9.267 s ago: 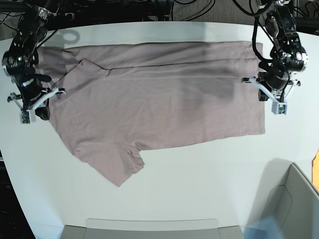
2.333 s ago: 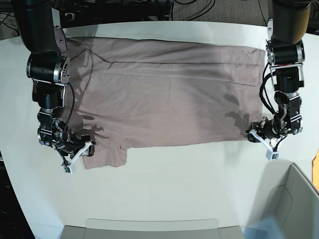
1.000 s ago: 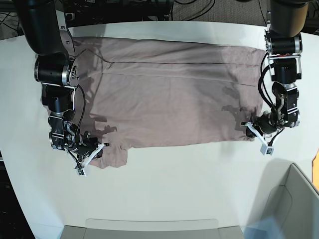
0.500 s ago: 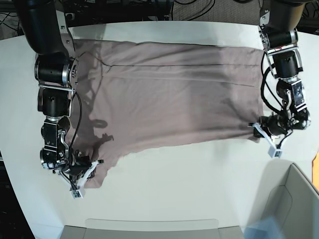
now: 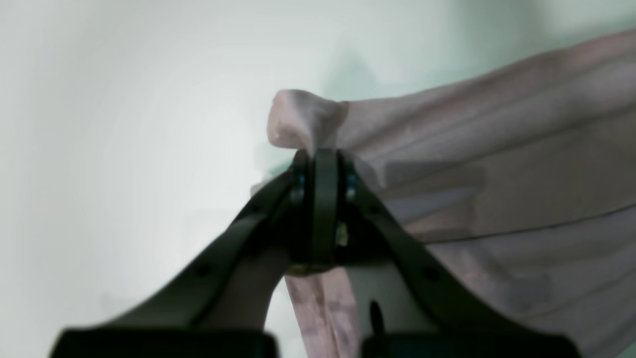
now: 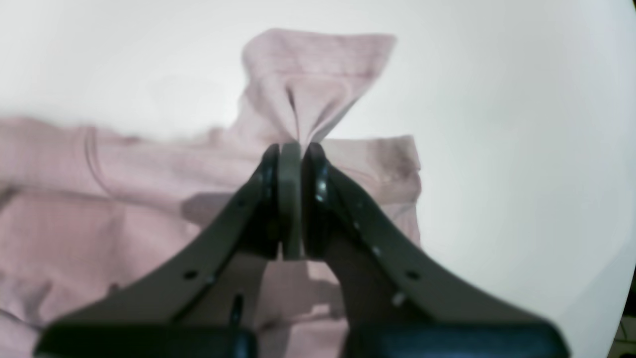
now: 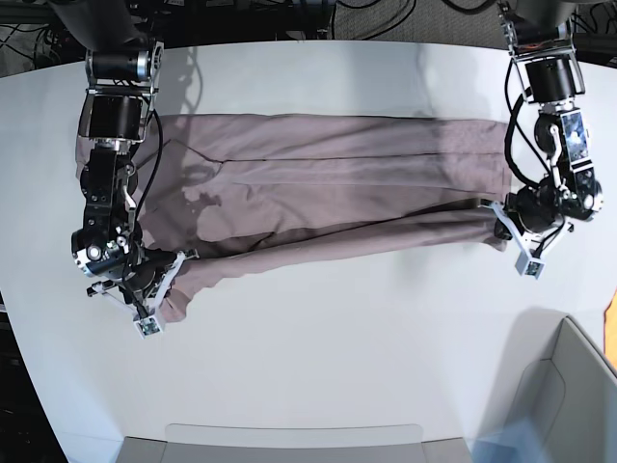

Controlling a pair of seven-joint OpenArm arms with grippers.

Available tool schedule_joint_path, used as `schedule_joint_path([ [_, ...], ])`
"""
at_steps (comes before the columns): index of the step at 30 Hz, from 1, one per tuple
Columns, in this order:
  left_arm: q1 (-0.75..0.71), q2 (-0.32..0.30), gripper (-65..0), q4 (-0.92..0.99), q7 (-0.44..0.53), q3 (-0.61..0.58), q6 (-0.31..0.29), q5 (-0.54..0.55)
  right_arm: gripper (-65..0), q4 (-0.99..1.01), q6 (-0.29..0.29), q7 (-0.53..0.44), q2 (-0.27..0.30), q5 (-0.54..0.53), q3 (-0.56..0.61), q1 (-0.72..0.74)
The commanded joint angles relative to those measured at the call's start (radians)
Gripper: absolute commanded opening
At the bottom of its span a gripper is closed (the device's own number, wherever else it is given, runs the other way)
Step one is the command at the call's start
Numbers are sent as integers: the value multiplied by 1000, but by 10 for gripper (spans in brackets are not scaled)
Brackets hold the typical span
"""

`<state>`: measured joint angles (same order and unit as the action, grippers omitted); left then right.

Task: Fold the T-shirt properly
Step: 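Lift the shirt edge with both grippers and fold it lengthwise over itself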

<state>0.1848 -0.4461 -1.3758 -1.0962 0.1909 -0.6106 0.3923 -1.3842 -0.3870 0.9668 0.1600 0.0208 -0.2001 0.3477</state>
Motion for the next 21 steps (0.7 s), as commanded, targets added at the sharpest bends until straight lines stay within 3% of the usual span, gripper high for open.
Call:
schedule_joint_path([
  [1,-8,-16,-650,-46,11,8,1,7,-650,-50,3,-4,10,-6,-3,7],
  [7,-100,-12,-650,-156,-40,66,2,4,-650,-195,0,77,10,-6,-74,-82],
  [11,-132,-10,-650,-199,-85,123,1,9,-650,-258,-120,136,10,-3,-137,-114],
  [14,-160,-10,-650,-225,-94,121,1,9,-650,-295,-166,182,6,-2,-189,-134],
  [21,-253,-10,-650,-284,-92,126,1,9,-650,-427,-172,206,10,-2,-206,-255],
])
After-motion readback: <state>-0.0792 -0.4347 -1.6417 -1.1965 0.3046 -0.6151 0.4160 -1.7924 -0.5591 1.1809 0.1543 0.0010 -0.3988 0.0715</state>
